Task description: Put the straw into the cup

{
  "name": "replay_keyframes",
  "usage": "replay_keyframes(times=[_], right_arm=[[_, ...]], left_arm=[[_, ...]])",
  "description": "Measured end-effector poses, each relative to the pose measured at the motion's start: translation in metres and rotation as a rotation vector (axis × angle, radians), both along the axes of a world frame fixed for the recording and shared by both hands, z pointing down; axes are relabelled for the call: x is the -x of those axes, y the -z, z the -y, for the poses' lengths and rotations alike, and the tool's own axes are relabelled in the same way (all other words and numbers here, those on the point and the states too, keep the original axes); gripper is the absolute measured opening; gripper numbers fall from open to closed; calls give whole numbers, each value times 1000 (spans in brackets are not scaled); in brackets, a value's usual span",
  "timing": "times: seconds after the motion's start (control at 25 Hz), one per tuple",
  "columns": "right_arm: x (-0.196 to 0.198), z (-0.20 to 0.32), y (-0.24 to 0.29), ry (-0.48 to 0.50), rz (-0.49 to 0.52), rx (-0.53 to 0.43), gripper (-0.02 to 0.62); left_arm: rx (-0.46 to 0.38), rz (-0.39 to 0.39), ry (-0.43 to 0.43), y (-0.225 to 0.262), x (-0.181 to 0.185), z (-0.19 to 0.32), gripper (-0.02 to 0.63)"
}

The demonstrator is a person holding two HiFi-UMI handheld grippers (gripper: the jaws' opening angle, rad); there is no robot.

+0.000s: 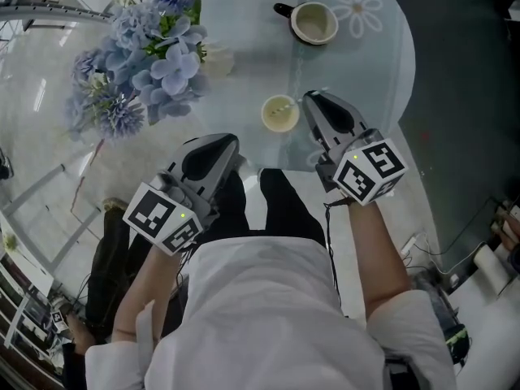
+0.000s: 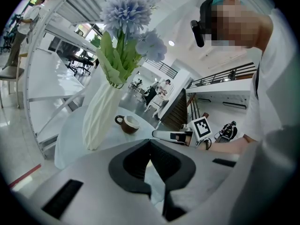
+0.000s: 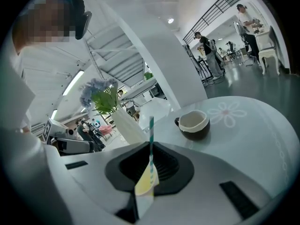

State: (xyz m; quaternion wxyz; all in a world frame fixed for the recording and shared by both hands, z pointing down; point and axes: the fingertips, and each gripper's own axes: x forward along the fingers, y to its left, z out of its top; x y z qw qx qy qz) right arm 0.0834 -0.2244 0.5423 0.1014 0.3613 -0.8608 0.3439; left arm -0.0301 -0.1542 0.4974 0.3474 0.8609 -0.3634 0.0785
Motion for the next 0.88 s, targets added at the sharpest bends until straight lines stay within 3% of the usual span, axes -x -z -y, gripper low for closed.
replay_keyframes(times=[0.64, 0.88], right_arm=[[-4, 6, -4, -47, -29, 45, 40], [-6, 4, 4, -58, -18, 50, 94]], left_arm=[[-34, -9, -8, 17, 3, 5, 21], [-54, -19, -20, 29, -1, 5, 21]])
